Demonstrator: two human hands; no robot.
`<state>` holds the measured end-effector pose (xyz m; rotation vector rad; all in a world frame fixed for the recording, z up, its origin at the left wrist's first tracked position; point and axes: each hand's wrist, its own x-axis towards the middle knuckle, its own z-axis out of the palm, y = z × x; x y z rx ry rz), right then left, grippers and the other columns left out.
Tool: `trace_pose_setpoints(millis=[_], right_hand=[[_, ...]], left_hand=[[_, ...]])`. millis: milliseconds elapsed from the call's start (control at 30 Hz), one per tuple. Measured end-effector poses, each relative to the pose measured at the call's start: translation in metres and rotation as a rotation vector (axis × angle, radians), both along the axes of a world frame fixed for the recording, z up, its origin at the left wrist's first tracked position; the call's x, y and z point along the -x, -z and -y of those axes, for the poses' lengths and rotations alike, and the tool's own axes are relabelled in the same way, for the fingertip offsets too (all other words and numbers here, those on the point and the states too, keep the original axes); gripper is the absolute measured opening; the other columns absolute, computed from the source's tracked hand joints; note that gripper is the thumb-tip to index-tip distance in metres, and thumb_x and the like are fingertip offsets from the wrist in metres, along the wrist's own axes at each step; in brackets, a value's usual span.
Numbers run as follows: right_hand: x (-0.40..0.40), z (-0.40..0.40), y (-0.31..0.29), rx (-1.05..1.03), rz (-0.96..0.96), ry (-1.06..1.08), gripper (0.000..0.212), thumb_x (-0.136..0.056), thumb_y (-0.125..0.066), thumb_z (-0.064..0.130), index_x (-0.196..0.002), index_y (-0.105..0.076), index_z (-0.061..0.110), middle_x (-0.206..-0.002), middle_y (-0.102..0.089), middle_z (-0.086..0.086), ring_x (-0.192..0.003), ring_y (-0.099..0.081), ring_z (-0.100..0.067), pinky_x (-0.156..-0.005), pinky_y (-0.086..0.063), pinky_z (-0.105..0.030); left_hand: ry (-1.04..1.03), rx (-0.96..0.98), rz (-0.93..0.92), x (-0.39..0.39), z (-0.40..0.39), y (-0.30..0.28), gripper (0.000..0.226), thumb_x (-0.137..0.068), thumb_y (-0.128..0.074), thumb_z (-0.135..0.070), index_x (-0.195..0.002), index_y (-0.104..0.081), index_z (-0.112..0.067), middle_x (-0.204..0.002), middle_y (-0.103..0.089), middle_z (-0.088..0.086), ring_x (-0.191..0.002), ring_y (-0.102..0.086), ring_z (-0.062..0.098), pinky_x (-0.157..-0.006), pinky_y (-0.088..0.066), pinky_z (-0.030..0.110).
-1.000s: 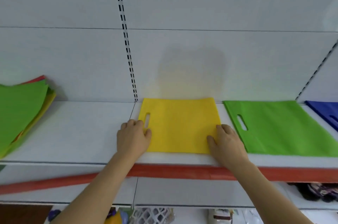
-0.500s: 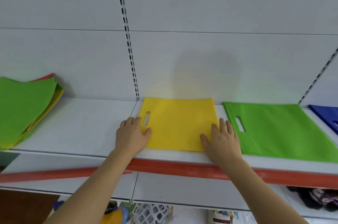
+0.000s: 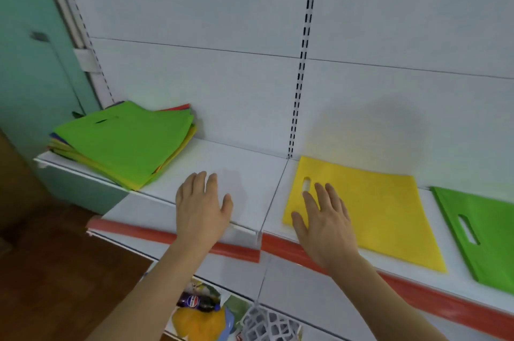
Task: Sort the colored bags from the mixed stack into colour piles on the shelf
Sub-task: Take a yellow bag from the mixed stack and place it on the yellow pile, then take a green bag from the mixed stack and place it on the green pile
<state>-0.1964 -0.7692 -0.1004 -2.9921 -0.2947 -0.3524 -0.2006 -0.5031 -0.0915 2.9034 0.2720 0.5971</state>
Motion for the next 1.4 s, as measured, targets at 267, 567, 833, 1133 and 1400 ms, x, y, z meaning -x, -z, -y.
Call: trace_pose_setpoints(millis=[267,567,833,1133,1400], right_hand=[[-0.006,-0.182,-0.018,-0.071,0.035,-0.116,0.067,-0.107,-0.030,0.058,-0.161,-0.038,0.020,-0.173,-0.021,-0.011,-0.162,-0.008,-0.033,-0.130,-0.013,-0.047],[-0.022,-0.332,-0.013,-0.053,-0.003,-0.185,0.069,-0.106,-0.036,0.059,-0.159,-0.044,0.016,-0.169,-0.031,-0.014,-0.159,-0.019,-0.034,-0.128,-0.021,-0.049],[-0.091,-0.401,-0.015,-0.073,0.007,-0.170,0.068,-0.104,-0.038,0.060,-0.156,-0.046,0.016,-0.168,-0.032,-0.017,-0.158,-0.022,-0.036,-0.127,-0.022,-0.050],[-0.150,-0.444,-0.015,0.012,-0.101,-0.151,0.078,-0.101,-0.019,0.071,-0.160,-0.036,0.024,-0.169,-0.030,-0.011,-0.157,-0.023,-0.031,-0.127,-0.020,-0.054],[-0.145,-0.447,-0.016,0.032,-0.066,-0.003,0.057,-0.104,-0.029,0.061,-0.151,-0.049,0.036,-0.163,-0.041,0.001,-0.153,-0.030,-0.025,-0.125,-0.023,-0.049]], left_hand=[[-0.089,-0.032,-0.008,0.026,-0.162,-0.020,0.061,-0.100,-0.054,-0.045,-0.148,-0.052,-0.008,-0.151,-0.050,0.015,-0.144,-0.039,0.036,-0.119,-0.033,0.052],[-0.117,-0.021,-0.050,0.029,-0.304,-0.014,0.059,-0.104,-0.044,-0.049,-0.150,-0.050,-0.013,-0.153,-0.049,0.007,-0.144,-0.041,0.027,-0.119,-0.035,0.046],[-0.076,-0.033,-0.044,-0.038,-0.356,-0.013,0.050,-0.104,-0.046,-0.039,-0.145,-0.054,-0.011,-0.146,-0.054,0.008,-0.141,-0.044,0.028,-0.121,-0.035,0.046],[-0.057,-0.192,-0.058,-0.113,-0.393,-0.031,0.059,-0.101,-0.045,-0.048,-0.148,-0.050,-0.012,-0.149,-0.051,0.009,-0.141,-0.041,0.030,-0.118,-0.034,0.049],[0.042,-0.329,-0.155,-0.135,-0.408,-0.021,0.075,-0.102,-0.027,-0.062,-0.155,-0.043,-0.012,-0.159,-0.045,0.016,-0.151,-0.031,0.034,-0.125,-0.013,0.058]])
